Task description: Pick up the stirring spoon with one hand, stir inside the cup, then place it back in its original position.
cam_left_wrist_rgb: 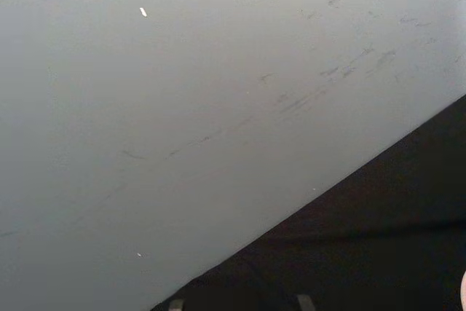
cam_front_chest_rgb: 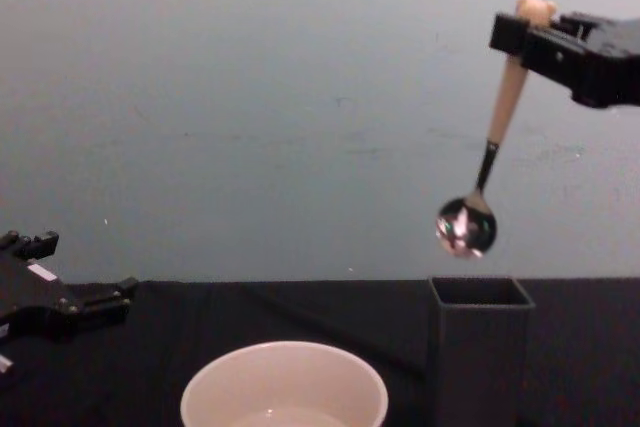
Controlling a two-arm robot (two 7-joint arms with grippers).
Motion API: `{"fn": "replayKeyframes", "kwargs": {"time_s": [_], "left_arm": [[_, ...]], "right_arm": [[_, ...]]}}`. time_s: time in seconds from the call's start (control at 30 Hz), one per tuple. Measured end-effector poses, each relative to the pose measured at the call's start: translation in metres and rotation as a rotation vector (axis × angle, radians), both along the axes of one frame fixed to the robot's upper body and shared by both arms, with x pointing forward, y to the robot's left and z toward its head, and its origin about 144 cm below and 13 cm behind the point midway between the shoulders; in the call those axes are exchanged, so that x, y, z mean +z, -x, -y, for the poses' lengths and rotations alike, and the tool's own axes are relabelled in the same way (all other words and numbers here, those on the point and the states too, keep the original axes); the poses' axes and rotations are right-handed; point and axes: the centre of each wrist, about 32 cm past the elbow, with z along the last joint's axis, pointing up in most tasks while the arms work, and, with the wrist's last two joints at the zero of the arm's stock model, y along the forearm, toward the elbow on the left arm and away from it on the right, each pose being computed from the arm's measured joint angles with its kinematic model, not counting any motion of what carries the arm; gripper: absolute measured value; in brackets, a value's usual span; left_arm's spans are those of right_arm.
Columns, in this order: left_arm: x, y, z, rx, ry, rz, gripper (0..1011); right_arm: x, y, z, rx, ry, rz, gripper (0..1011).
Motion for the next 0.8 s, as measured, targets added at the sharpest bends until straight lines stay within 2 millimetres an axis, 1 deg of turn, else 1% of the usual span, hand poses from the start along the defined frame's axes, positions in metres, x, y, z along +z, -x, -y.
{"fn": "replayKeyframes", "kwargs": {"time_s": [0.3,0.8], "left_arm": [[0.000,0.000,0.000,0.000,0.000,0.000,1001],[0.000,0.000,0.000,0.000,0.000,0.000,1001]], "right_arm": [[-0.006,0.003,0.009,-0.015,0.038,-0.062,224],[-0.028,-0.004,0.003,-0.041,0.061,-0.143,224]]}}
